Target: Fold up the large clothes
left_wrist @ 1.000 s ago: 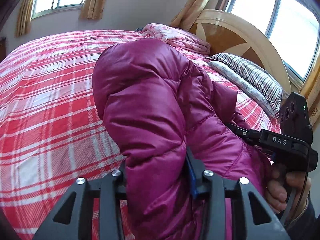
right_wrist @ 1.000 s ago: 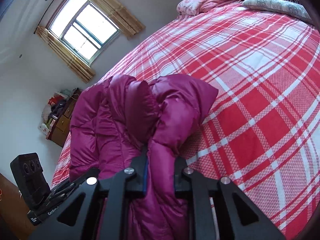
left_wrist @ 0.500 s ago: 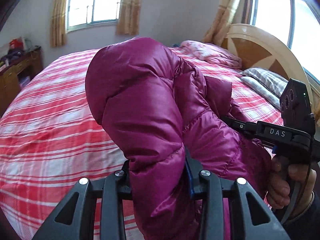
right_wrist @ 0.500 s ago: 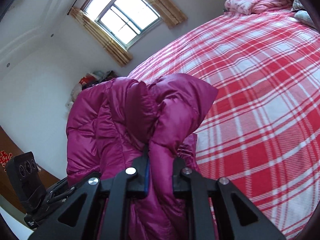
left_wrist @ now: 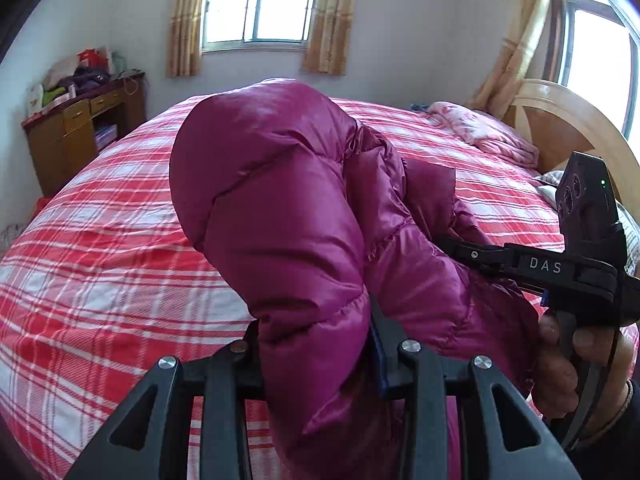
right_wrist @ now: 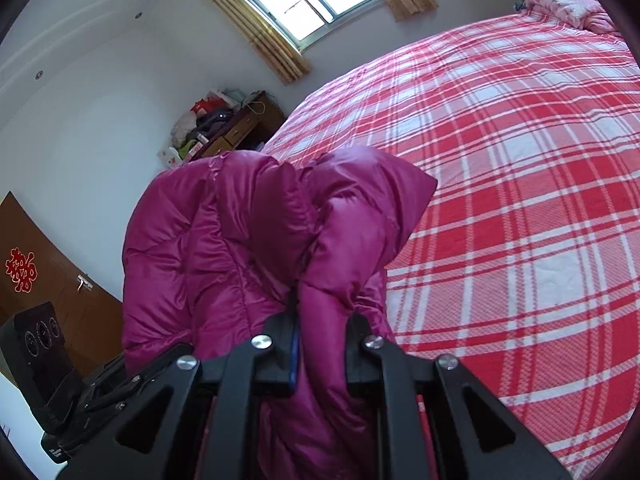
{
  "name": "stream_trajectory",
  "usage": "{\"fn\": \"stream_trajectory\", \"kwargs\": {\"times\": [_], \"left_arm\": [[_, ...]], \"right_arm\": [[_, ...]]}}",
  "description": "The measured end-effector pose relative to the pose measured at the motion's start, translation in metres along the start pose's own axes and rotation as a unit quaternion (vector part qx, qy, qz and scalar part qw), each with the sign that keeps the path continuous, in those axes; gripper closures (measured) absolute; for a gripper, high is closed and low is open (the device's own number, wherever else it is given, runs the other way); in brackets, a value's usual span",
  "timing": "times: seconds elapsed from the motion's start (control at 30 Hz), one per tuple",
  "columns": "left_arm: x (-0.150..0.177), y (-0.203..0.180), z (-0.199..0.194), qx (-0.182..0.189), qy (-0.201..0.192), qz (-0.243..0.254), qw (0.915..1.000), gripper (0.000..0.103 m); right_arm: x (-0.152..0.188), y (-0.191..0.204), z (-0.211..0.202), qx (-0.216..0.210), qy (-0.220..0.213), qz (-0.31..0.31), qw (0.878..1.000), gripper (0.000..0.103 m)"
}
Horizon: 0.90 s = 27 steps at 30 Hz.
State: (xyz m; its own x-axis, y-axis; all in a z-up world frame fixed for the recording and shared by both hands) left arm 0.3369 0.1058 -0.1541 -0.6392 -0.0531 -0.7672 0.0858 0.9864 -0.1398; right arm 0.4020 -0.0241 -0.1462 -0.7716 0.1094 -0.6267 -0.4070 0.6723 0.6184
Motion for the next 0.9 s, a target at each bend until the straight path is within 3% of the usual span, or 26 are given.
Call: {"fn": "stream_trajectory", "kwargs": {"times": [0.43,0.7,0.9], "left_arm": [[0.015,0.061,-0.003,-0.030,0.006,-0.043,0.9986,0.066],[0.030,0.075,0.006,-0.043,0.016,-0.042,0.9980,0.065],[0.041,0.086,0.015,-0.052,0.026,-0.049,0.9971,0.048]], "right_arm": [[0.014,0.031,0.061,-0.015,0.049,-0.031,0.998,0.086],[0.018,0.018,0.086,0.005,0.073,-0.039,0.997,0.086],[0.024,0.012,0.091,0.013,0.082,-0.034,0.996,0.084]]}}
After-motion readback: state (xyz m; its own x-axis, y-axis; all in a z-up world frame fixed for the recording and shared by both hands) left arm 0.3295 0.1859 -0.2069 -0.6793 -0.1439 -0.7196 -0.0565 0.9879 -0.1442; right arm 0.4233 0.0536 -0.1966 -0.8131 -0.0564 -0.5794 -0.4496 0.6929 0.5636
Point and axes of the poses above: each gripper's, at about its wrist camera, not at the fingertips, and z roughly the way its jaws point, y to its left, x to its underside, the point moved 10 cm from there along z, roughly the way its jaws point, and after that the axes turned 1 degree about -y, right-handed, at the moved point
